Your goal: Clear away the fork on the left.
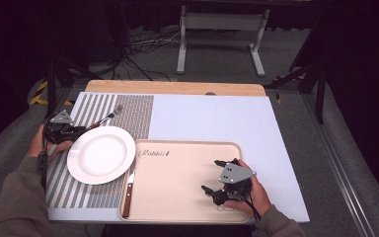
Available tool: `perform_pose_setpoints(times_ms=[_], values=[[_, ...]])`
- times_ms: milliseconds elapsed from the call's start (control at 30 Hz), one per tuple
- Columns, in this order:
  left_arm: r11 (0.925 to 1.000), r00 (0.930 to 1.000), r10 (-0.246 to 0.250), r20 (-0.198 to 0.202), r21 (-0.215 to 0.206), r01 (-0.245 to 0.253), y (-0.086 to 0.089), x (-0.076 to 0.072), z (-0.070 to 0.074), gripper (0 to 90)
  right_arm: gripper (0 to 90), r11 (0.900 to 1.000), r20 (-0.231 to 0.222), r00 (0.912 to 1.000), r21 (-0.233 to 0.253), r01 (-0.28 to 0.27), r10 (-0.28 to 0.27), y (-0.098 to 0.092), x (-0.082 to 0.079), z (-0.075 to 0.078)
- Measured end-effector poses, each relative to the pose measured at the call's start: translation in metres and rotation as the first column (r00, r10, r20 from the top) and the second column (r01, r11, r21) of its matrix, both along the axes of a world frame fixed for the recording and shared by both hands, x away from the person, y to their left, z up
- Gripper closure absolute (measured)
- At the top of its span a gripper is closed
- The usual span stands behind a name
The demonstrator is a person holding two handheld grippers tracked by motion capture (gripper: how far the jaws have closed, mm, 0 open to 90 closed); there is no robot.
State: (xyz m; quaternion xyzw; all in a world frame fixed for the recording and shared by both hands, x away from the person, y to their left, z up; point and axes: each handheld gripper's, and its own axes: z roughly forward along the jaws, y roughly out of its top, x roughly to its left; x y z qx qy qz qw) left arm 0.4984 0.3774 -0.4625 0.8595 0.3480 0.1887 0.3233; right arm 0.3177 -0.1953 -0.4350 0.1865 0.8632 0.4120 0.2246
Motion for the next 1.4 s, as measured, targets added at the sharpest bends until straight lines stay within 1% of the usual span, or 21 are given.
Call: perform_pose_setpoints(times_ms=[33,100,133,267,400,433,467,500,600,733,767,833,933,967,1000,1067,1167,1233,1333,1367,1400], values=[[0.9997,0.9998,0.021,0.002,-0.008,-0.021,0.002,0.001,-0.001,75.2,13.3,1.0,0.0,1.0,-0.003,-0.003,0.003,0.001,0.0,0.0],[0.9989,0.9995,0.03,-0.009,-0.036,-0.03,0.005,0.003,-0.002,74.4,13.3,1.0,-0.004,0.9998,-0.02,-0.017,0.017,0.003,0.001,-0.001],[0.9983,0.9989,0.045,-0.013,-0.036,-0.045,0.004,0.003,-0.002,71.6,13.2,0.999,-0.012,0.9997,-0.024,-0.023,0.023,0.003,0.002,-0.002],[0.9979,0.9985,0.055,-0.006,-0.035,-0.055,0.005,0.004,-0.002,65.0,13.2,0.999,-0.021,0.9993,-0.029,-0.032,0.031,0.005,0.003,-0.003],[0.9942,0.9974,0.071,-0.012,-0.08,-0.072,0.009,0.004,-0.005,63.6,12.7,0.999,-0.014,0.9993,-0.033,-0.034,0.034,0.006,0.004,-0.003],[0.9932,0.9976,0.068,-0.016,-0.094,-0.069,0.008,0.004,-0.006,64.1,12.6,0.999,-0.008,0.9996,-0.036,-0.028,0.028,0.006,0.005,-0.004],[0.9948,0.9989,0.043,-0.017,-0.092,-0.044,0.006,0.003,-0.006,71.0,12.6,0.999,-0.006,0.9997,-0.034,-0.022,0.022,0.006,0.006,-0.004],[0.9963,0.9989,0.044,-0.016,-0.073,-0.045,0.004,0.003,-0.004,74.7,12.6,0.999,-0.007,0.9997,-0.029,-0.022,0.022,0.006,0.007,-0.003],[0.9964,0.9982,0.059,-0.013,-0.059,-0.06,0.002,0.002,-0.004,75.4,12.6,0.999,0.003,0.9996,-0.033,-0.028,0.028,0.008,0.005,-0.002],[0.9937,0.996,0.089,-0.008,-0.069,-0.089,0.0,-0.001,-0.004,75.5,12.6,0.999,0.016,0.9993,-0.034,-0.032,0.033,0.009,0.002,0.0],[0.9927,0.9949,0.101,0.005,-0.067,-0.1,-0.001,-0.002,-0.004,75.6,12.6,0.999,0.02,0.9993,-0.033,-0.032,0.032,0.009,0.001,0.001],[0.9877,0.9912,0.128,0.034,-0.095,-0.125,0.0,-0.005,0.0,75.6,12.7,0.999,0.028,0.9991,-0.029,-0.03,0.031,0.008,0.001,0.002],[0.9817,0.9864,0.148,0.071,-0.131,-0.138,-0.001,-0.01,0.009,75.6,12.7,0.999,0.039,0.9989,-0.025,-0.027,0.028,0.007,-0.001,0.004],[0.9806,0.9844,0.154,0.085,-0.135,-0.142,-0.002,-0.012,0.013,75.6,12.7,0.999,0.042,0.9987,-0.025,-0.028,0.029,0.007,-0.001,0.004],[0.9806,0.9844,0.154,0.085,-0.135,-0.142,-0.002,-0.012,0.013,75.6,12.7,0.999,0.042,0.9987,-0.025,-0.028,0.029,0.007,-0.001,0.004],[0.977,0.9781,0.172,0.118,-0.148,-0.154,-0.006,-0.016,0.02,75.6,12.7,0.999,0.048,0.9984,-0.025,-0.03,0.031,0.007,-0.002,0.005],[0.9767,0.9725,0.177,0.151,-0.148,-0.155,-0.014,-0.02,0.025,75.6,12.7,0.999,0.056,0.9978,-0.025,-0.033,0.034,0.007,-0.003,0.007],[0.9775,0.9648,0.183,0.189,-0.14,-0.158,-0.021,-0.023,0.03,75.7,12.7,0.999,0.063,0.9974,-0.024,-0.033,0.034,0.007,-0.004,0.007],[0.9773,0.958,0.182,0.221,-0.148,-0.152,-0.029,-0.026,0.035,75.6,12.7,1.0,0.067,0.9973,-0.011,-0.028,0.029,0.005,-0.004,0.009],[0.9783,0.9555,0.183,0.231,-0.139,-0.154,-0.032,-0.027,0.036,75.7,12.7,1.0,0.07,0.9972,-0.012,-0.025,0.026,0.005,-0.004,0.009],[0.9765,0.9532,0.188,0.236,-0.148,-0.156,-0.034,-0.028,0.037,75.7,12.7,1.0,0.075,0.9969,-0.011,-0.023,0.024,0.005,-0.004,0.01]])
